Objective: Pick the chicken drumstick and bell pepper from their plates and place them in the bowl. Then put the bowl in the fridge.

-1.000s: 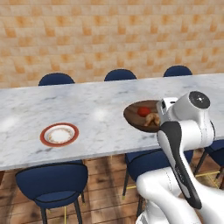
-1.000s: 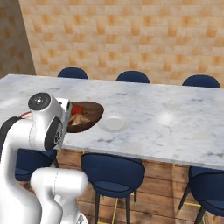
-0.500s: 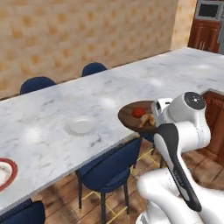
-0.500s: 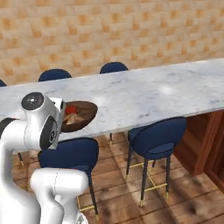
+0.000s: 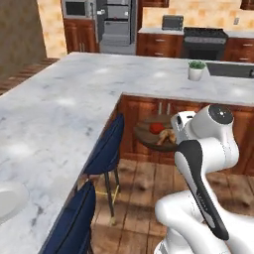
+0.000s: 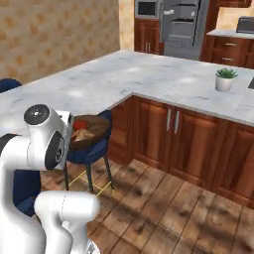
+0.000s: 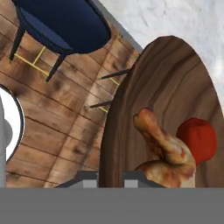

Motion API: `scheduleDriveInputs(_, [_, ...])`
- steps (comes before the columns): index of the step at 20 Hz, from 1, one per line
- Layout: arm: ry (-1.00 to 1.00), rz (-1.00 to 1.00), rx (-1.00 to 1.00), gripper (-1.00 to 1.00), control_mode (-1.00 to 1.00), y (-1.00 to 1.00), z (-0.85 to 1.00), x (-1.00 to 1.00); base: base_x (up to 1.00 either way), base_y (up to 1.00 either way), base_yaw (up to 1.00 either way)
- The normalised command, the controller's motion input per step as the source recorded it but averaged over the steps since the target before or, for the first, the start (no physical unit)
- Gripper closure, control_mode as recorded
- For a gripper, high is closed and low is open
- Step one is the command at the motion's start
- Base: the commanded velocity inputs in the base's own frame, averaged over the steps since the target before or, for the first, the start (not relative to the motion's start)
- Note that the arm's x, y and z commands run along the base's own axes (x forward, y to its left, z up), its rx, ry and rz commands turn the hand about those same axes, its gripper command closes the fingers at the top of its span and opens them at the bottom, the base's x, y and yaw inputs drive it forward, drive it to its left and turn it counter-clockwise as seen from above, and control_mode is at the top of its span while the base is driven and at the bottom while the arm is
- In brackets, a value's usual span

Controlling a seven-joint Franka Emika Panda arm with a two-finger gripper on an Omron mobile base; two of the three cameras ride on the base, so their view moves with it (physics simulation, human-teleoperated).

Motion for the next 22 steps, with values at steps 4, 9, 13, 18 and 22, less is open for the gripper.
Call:
scheduleDriveInputs(4, [0.00, 0.00, 0.00, 1.00, 1.00, 0.00, 0.00, 0.00, 0.00, 0.07, -0.99])
scheduleDriveInputs(9, [0.00, 0.00, 0.00, 1.00, 1.00, 0.00, 0.00, 0.00, 0.12, 0.21, -0.56])
scheduleDriveInputs(13, [0.00, 0.00, 0.00, 1.00, 1.00, 0.00, 0.00, 0.00, -0.12, 0.23, -0.24])
scheduleDriveInputs(18, [0.00, 0.00, 0.00, 1.00, 1.00, 0.00, 0.00, 0.00, -0.51, 0.07, 0.00])
scheduleDriveInputs(22, [0.00, 0.00, 0.00, 1.00, 1.00, 0.00, 0.00, 0.00, -0.79, 0.00, 0.01])
